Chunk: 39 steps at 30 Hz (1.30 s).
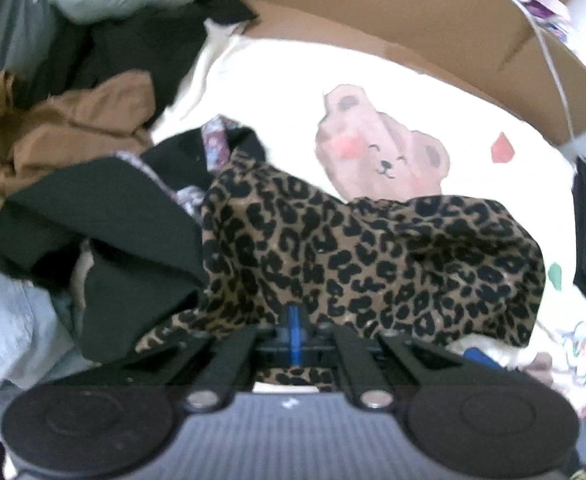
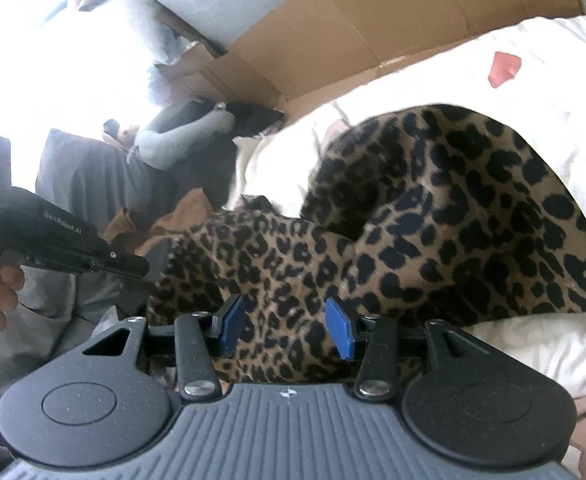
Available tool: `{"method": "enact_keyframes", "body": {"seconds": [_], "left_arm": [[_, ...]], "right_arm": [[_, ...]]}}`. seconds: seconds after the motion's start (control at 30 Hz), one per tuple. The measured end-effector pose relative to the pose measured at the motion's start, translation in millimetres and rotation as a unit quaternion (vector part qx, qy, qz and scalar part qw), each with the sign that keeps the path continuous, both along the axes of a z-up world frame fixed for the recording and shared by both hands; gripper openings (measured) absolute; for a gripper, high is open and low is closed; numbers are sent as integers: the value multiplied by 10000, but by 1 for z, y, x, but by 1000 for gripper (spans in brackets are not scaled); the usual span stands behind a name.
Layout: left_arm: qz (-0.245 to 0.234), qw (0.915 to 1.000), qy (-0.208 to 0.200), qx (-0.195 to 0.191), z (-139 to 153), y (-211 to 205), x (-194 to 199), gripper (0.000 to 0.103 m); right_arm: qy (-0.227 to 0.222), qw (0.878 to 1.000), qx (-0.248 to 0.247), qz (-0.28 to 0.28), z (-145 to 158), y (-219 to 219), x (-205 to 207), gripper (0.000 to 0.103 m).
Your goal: Fold clothes
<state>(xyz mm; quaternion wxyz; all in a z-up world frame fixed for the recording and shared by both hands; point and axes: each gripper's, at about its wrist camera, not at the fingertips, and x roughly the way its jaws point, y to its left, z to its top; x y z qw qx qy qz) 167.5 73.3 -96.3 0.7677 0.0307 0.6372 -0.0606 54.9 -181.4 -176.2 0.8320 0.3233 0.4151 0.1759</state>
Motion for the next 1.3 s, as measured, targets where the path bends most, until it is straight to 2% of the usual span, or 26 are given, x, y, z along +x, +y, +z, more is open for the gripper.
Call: {"method": "enact_keyframes", "body": {"seconds": [0.1,0.17,0.2,0.23,0.43,0.47,0.5,0.6,0.67,0.7,0.73,0.77,0.8,0.87,1.0,1.03,1.17,1.2,1.23,1.3], "left_arm": [[5,9999,-106,-77,12,-1,-3,0],[-124,9995,-268,72,15,1,0,0],[-134,9996,-225,113,11,5,4,7],[-143,9996,-179,152,7,9,8,10],[-324,9992,120,215,-30,27,21,28],[-401,9988,181,224,-37,27,23,34],[-465,9984,183,261,-43,28,23,40],[-517,9980,122,333,-60,35,28,48],[-369,9991,-10,223,-69,46,30,47],[-263,9995,-48,153,-74,51,31,42],[-147,9998,-94,60,-78,57,28,36],[-50,9999,-135,-66,-82,63,24,23],[28,9996,-177,-208,-86,69,21,14],[152,9987,-267,-418,-93,79,13,2],[243,9936,-576,-941,-98,89,0,0],[265,9914,-672,-1090,-98,91,-4,0],[179,9802,-1095,-1638,-93,93,-14,0],[196,9775,-1138,-1765,-93,94,-13,0],[214,9746,-1180,-1891,-93,94,-12,0],[231,9707,-1241,-2043,-93,95,-12,0]], "right_arm": [[-90,9999,50,54,7,2,-1,52],[-115,9999,63,87,8,4,-3,62],[-125,9999,59,103,8,6,-5,70],[-134,9998,54,143,6,8,-8,73],[254,9995,79,191,-25,-3,-17,73],[355,9992,29,202,-31,-4,-18,73],[455,9987,-23,213,-37,-6,-20,73],[822,9951,-264,472,-52,-6,-23,73],[1020,9903,-598,732,-58,-3,-22,73],[1086,9880,-750,806,-60,-2,-22,73],[1118,9870,-792,836,-62,-2,-21,73],[1125,9869,-797,841,-63,-1,-20,73],[1108,9872,-786,841,-65,1,-20,75],[1121,9865,-797,889,-70,10,-20,75],[1224,9875,-664,743,-85,26,-19,75],[1277,9881,-560,656,-90,29,-19,73],[1417,9876,-562,370,-100,40,-21,50],[1469,9877,-479,256,-101,39,-21,30],[1542,9873,-325,183,-103,37,-22,2],[1620,9867,-116,47,-104,32,-23,1]]}}
